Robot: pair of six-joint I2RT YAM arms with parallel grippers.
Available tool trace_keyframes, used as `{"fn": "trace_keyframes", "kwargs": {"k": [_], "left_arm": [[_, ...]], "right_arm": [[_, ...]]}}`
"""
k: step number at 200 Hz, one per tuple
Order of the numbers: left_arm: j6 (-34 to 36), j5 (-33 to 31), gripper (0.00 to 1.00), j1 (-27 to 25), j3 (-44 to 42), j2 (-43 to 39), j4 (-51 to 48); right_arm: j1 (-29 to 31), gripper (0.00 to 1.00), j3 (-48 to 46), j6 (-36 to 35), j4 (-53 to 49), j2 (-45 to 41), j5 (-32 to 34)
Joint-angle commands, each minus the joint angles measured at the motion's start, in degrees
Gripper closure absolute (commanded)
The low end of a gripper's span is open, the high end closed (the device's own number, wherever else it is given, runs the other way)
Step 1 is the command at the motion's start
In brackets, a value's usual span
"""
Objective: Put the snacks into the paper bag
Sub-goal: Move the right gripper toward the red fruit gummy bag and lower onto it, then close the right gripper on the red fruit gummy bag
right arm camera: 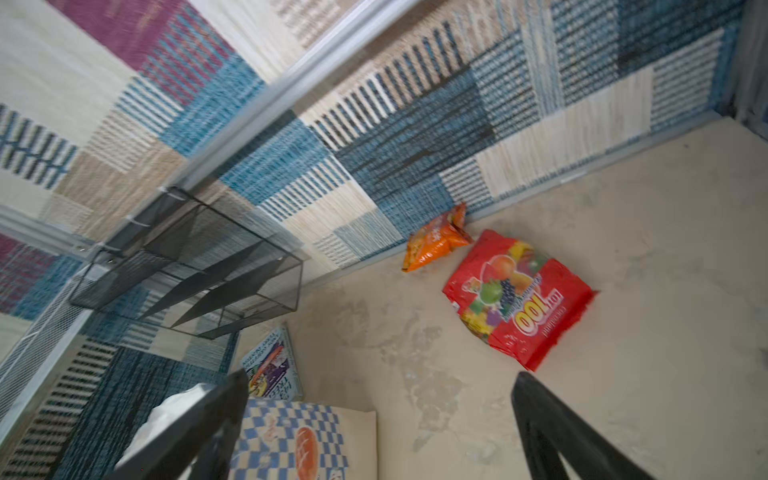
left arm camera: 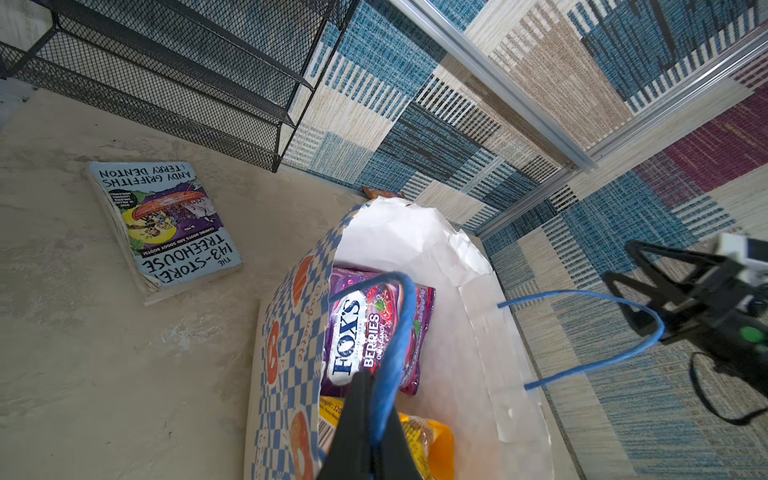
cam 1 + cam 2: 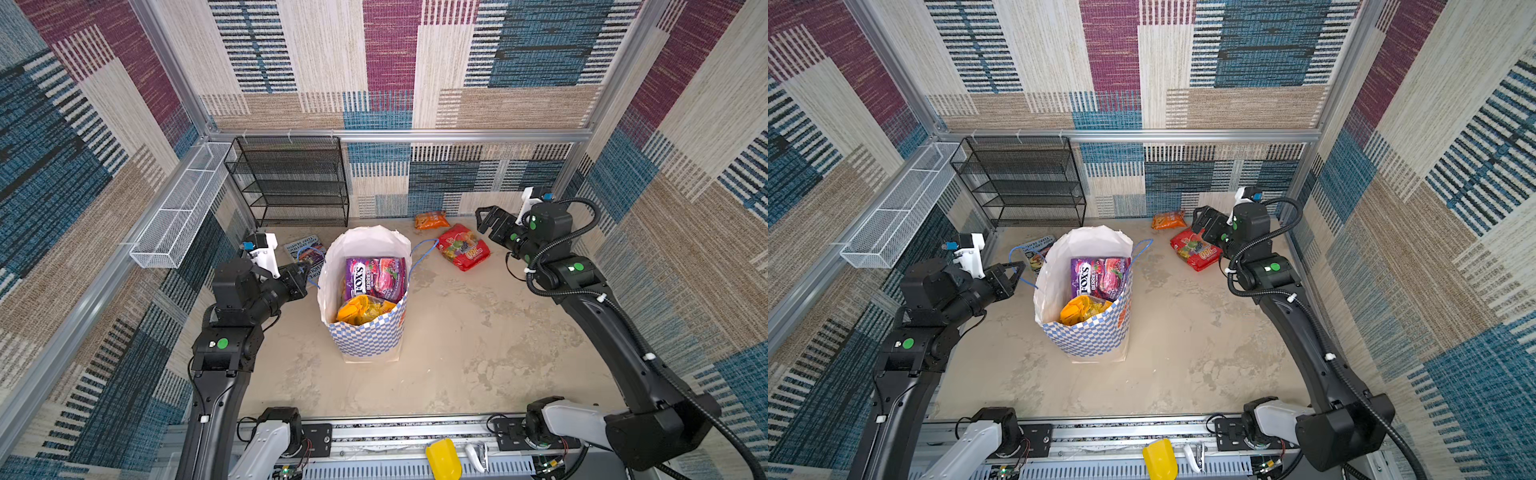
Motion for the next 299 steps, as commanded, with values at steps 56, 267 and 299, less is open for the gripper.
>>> {"fn": "trace_keyframes", "kwargs": {"k": [56, 267, 299], "left_arm": [[-0.32, 3.55, 1.0, 1.91, -0.8, 1.66, 4.01], [-5.68, 10.87, 1.0, 7.87, -3.3, 3.69, 9.4], [-6.05, 13.07, 1.0, 8.0, -3.51, 3.93, 9.92]], "right_arm": [[-11.95, 0.0, -8.6, 7.57, 17.49, 20.35, -7.81], [-16.03, 0.6, 4.64, 5.15, 27.01, 52.49, -26.11], [-16.05, 0.87, 1.55, 5.99, 28.98, 50.25, -26.47]]}}
